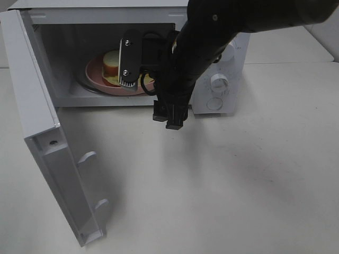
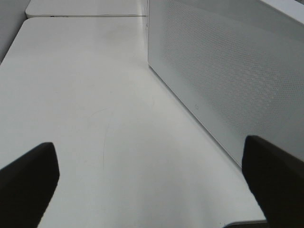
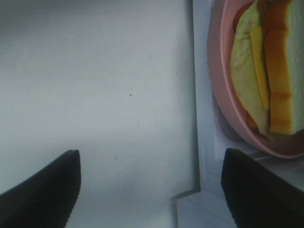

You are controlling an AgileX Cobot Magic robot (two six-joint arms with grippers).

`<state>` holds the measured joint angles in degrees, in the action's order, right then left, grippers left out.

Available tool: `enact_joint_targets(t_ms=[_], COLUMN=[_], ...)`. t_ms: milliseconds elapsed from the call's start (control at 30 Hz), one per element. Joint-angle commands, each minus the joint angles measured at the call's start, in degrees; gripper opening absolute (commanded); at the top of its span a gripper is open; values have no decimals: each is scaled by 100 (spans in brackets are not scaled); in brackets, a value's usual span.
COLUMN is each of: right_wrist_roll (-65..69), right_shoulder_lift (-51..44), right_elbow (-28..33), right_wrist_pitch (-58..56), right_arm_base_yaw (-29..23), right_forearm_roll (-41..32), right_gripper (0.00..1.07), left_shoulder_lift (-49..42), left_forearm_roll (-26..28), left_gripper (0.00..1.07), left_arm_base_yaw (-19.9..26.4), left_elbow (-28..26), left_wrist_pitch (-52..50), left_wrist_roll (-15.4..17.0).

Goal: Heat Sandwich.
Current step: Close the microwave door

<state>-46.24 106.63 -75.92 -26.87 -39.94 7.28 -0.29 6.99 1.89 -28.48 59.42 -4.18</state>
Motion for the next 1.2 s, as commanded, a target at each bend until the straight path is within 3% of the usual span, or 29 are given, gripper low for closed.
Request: enact_joint_targets(t_ms=[33,267,567,833,1200], right_wrist_roll=[298,1495,2945,3260,3455], right_shoulder_lift=[-269,-791,-859,-917,-1707], right_elbow=[241,796,808,808,865], right_wrist_pitch=[11,-464,-2063,-2951,-3570], right_arm_base_yaw=[6,6,6,6,6], right_forearm_roll=[-52,-46,17,17,-6], right_gripper=[77,77,77,77,76], left_shoulder_lift=[-149,-149,-149,-149,-149], left_forearm_roll=[17,17,17,17,17], left_gripper=[101,101,101,101,101], left_arm_base_yaw=[6,6,6,6,6], left_elbow=[29,29,29,29,29], left_wrist_pitch=[-57,-57,-57,-57,-57], left_wrist_roll=[17,17,17,17,17])
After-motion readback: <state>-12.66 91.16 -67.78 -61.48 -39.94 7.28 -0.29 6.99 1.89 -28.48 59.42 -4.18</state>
